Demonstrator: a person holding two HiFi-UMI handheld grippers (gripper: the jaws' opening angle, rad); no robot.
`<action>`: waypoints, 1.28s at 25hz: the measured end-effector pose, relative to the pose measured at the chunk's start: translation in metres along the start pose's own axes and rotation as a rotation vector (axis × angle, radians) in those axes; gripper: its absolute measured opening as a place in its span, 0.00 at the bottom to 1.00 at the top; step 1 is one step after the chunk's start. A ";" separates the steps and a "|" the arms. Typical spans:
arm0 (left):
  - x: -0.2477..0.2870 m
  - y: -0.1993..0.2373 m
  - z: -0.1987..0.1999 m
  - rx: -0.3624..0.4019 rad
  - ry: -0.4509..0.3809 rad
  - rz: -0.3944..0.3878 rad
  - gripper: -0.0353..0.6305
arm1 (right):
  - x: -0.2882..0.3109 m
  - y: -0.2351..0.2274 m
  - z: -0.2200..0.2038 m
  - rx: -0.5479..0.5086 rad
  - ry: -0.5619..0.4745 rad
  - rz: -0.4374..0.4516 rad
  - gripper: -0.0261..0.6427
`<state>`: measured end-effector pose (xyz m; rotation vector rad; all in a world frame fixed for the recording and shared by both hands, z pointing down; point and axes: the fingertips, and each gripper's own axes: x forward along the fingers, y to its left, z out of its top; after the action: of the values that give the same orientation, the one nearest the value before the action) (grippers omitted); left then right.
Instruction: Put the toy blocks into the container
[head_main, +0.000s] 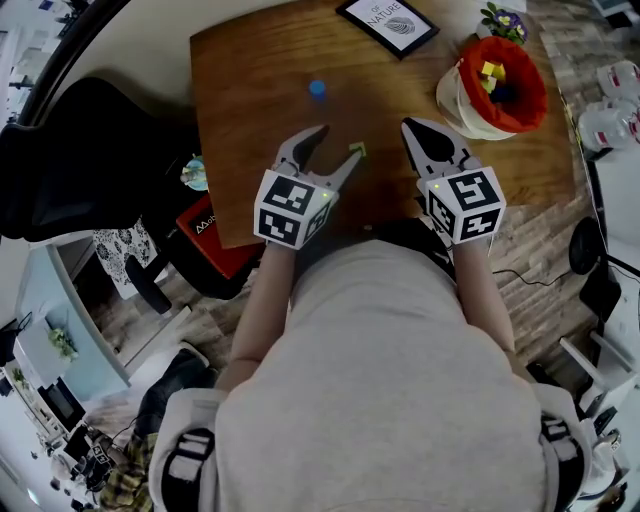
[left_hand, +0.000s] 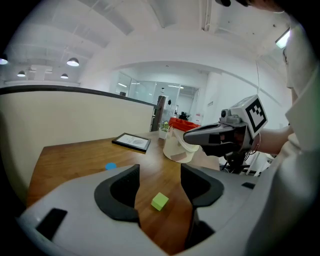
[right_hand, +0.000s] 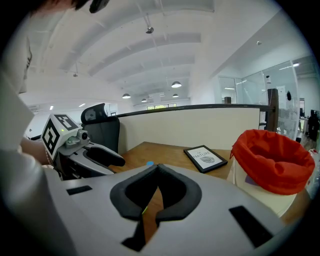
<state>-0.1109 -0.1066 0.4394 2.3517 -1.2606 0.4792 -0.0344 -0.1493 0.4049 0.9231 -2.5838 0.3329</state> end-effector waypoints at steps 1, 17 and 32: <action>0.001 -0.002 -0.001 0.001 0.003 -0.004 0.46 | -0.001 0.000 -0.002 0.000 0.003 0.002 0.06; 0.019 -0.017 -0.048 0.032 0.125 -0.047 0.42 | -0.015 0.007 -0.039 0.039 0.075 0.009 0.06; 0.052 -0.010 -0.084 0.059 0.276 -0.086 0.44 | -0.003 0.012 -0.083 0.109 0.153 0.010 0.06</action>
<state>-0.0832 -0.0943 0.5340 2.2804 -1.0270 0.7907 -0.0178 -0.1105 0.4775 0.8849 -2.4509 0.5303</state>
